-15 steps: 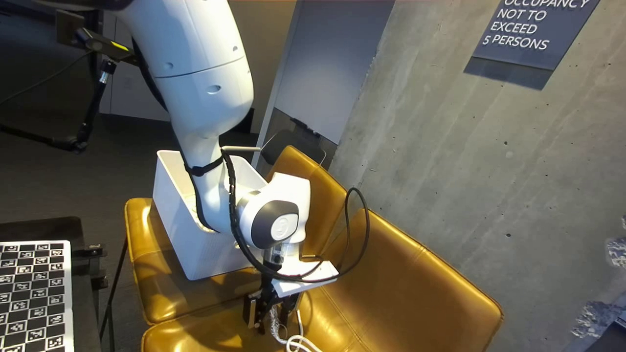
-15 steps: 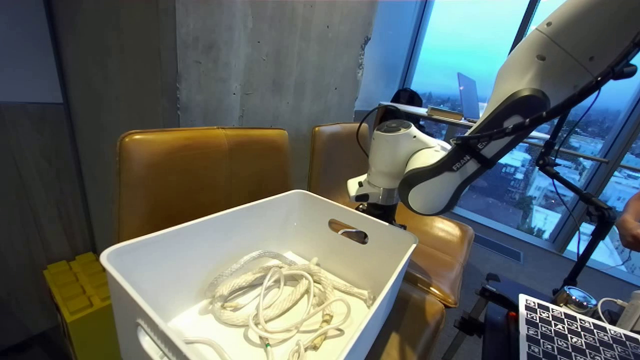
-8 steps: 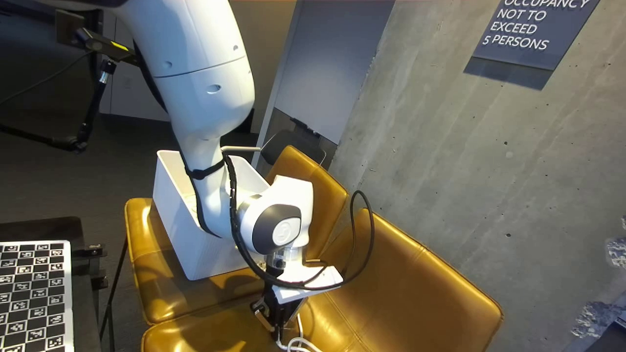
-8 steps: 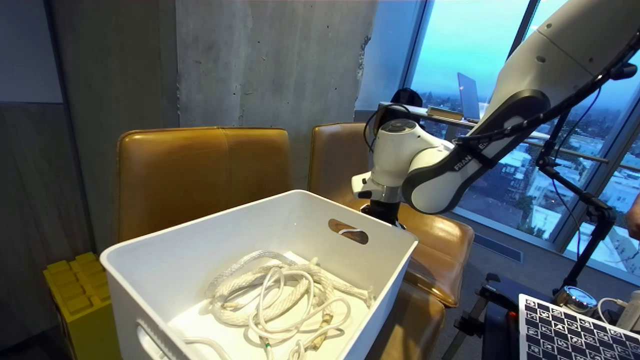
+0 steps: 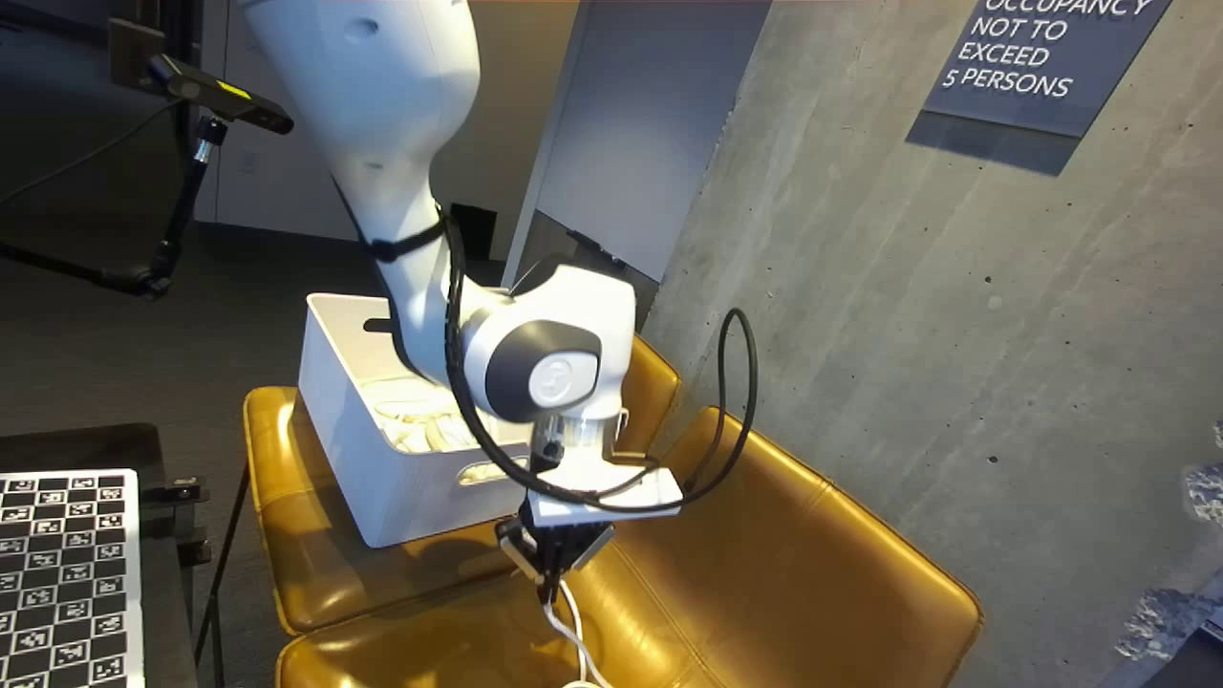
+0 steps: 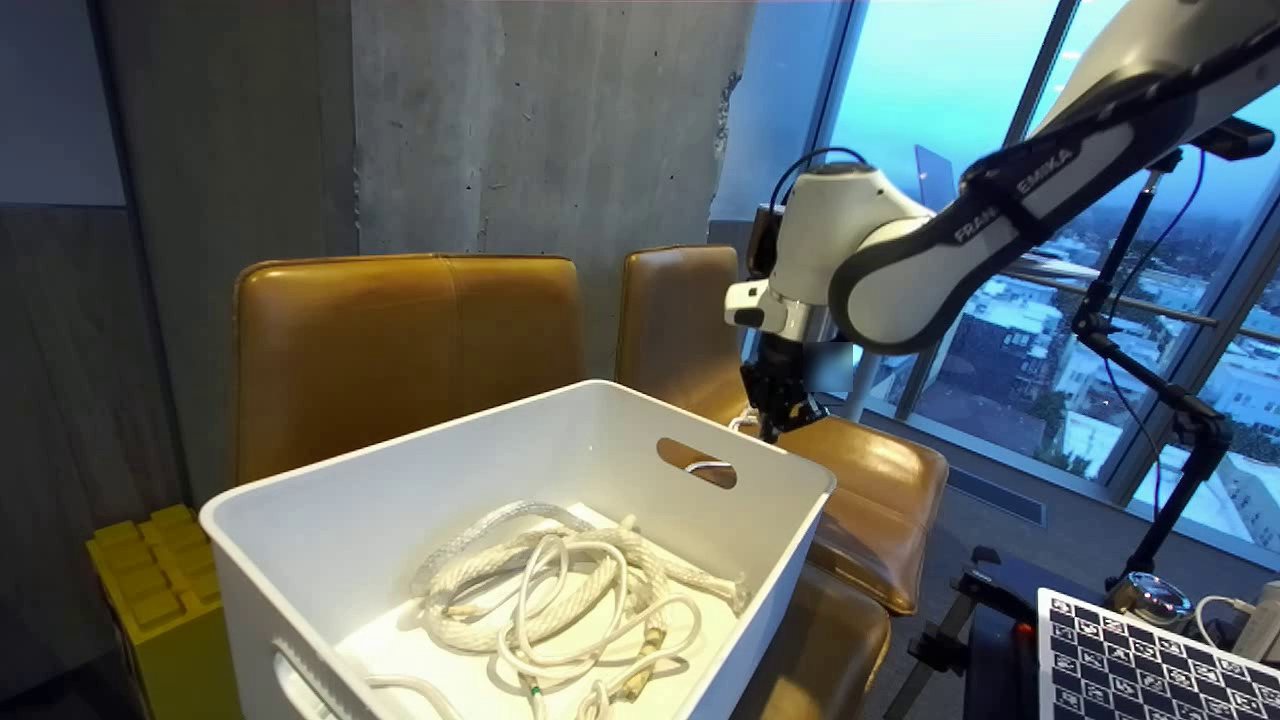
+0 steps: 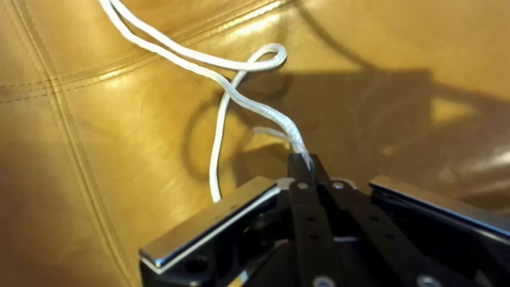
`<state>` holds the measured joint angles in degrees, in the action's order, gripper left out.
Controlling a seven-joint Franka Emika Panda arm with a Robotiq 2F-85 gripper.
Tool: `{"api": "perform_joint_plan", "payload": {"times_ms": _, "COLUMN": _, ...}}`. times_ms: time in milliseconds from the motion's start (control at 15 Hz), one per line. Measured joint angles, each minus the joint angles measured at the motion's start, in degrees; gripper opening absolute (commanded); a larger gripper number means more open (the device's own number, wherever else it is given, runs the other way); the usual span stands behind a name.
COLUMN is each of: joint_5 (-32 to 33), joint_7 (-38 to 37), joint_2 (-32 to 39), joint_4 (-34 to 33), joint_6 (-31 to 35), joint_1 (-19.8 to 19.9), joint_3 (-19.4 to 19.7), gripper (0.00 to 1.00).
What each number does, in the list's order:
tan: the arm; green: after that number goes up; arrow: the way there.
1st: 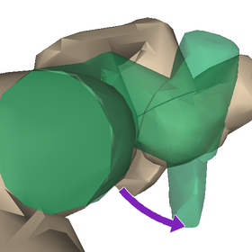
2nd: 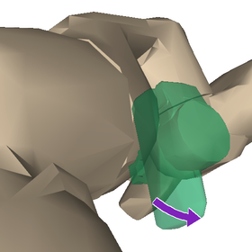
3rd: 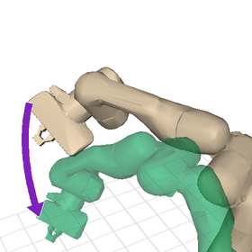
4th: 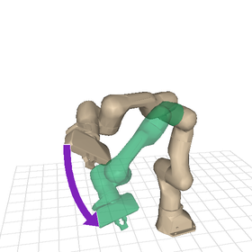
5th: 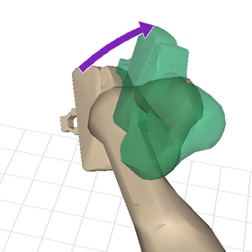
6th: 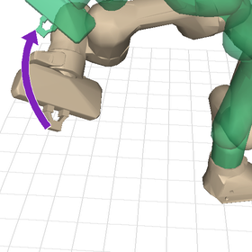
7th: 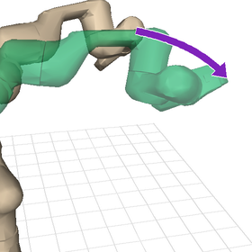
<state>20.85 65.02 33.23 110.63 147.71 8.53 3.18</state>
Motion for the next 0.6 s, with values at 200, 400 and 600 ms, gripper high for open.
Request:
{"api": "perform_joint_plan", "payload": {"times_ms": 200, "joint_5": -6.9, "joint_7": 0.0, "joint_2": -8.2, "joint_4": 1.7, "joint_6": -3.5, "joint_1": 0.3, "joint_3": -3.6, "gripper": 0.01}}
{"api": "perform_joint_plan", "payload": {"times_ms": 400, "joint_5": -13.1, "joint_7": 0.0, "joint_2": -15.9, "joint_4": 1.5, "joint_6": -7.1, "joint_1": 0.1, "joint_3": -6.1, "gripper": 0.01}}
{"api": "perform_joint_plan", "payload": {"times_ms": 600, "joint_5": -17.8, "joint_7": 0.0, "joint_2": -23.5, "joint_4": 1.1, "joint_6": -10.7, "joint_1": -1.0, "joint_3": -7.1, "gripper": 0.01}}
